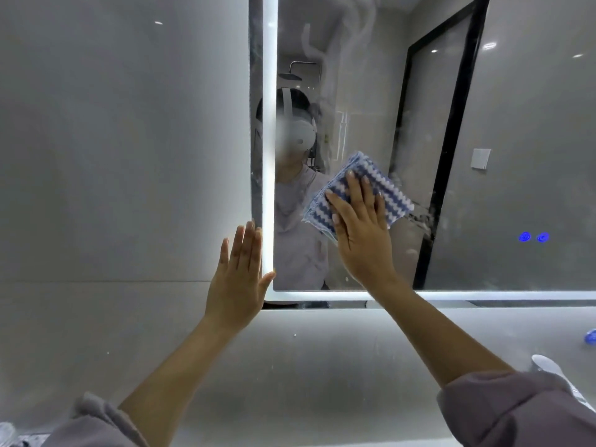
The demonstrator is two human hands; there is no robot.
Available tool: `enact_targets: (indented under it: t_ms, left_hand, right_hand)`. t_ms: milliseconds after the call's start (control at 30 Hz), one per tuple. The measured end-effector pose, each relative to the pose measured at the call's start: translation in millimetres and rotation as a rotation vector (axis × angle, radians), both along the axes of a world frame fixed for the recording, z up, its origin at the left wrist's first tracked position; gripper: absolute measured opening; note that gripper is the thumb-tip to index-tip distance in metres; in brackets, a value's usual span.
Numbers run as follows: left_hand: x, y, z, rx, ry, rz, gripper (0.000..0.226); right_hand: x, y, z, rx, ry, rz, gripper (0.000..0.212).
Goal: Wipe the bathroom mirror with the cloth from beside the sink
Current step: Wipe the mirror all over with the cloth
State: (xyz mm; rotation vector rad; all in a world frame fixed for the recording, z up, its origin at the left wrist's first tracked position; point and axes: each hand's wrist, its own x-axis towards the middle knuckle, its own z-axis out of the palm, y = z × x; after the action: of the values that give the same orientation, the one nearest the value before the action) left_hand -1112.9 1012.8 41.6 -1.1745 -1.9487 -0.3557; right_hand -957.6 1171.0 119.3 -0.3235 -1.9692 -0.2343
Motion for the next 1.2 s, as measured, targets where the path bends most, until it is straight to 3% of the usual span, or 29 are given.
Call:
enact_targets:
  t_ms: [100,233,333,500,967,1200]
  left_hand:
    - [-1,0,0,0.005,0.018,0.007,0.073]
    - [-2,1,-1,0.018,0.037,0.004,0.076]
    - [-3,1,-2,0.032,0.043,-0.007,0.076]
    - [-3,2,-3,0.037,0.032,-0.014,0.076]
    - [-8,5,-5,0.002,0.050,0.019,0.075]
    - [-5,4,-3,0.009,0.034,0.014,0.078]
  right_hand:
    - [-9,4,13,0.060,0.066,-0.008,0.031]
    - [-22,3,20,0.054,0.099,-0.125,0.053]
    - [-32,1,14,0.086,0.083,-0.237,0.056]
    - [-39,0,-11,0.156,0.083,-0.201,0.059]
    - [-19,16,-142,0.473,-0.294,-0.180,0.061]
    - [-8,24,-130,0.589,-0.354,-0.167,0.053]
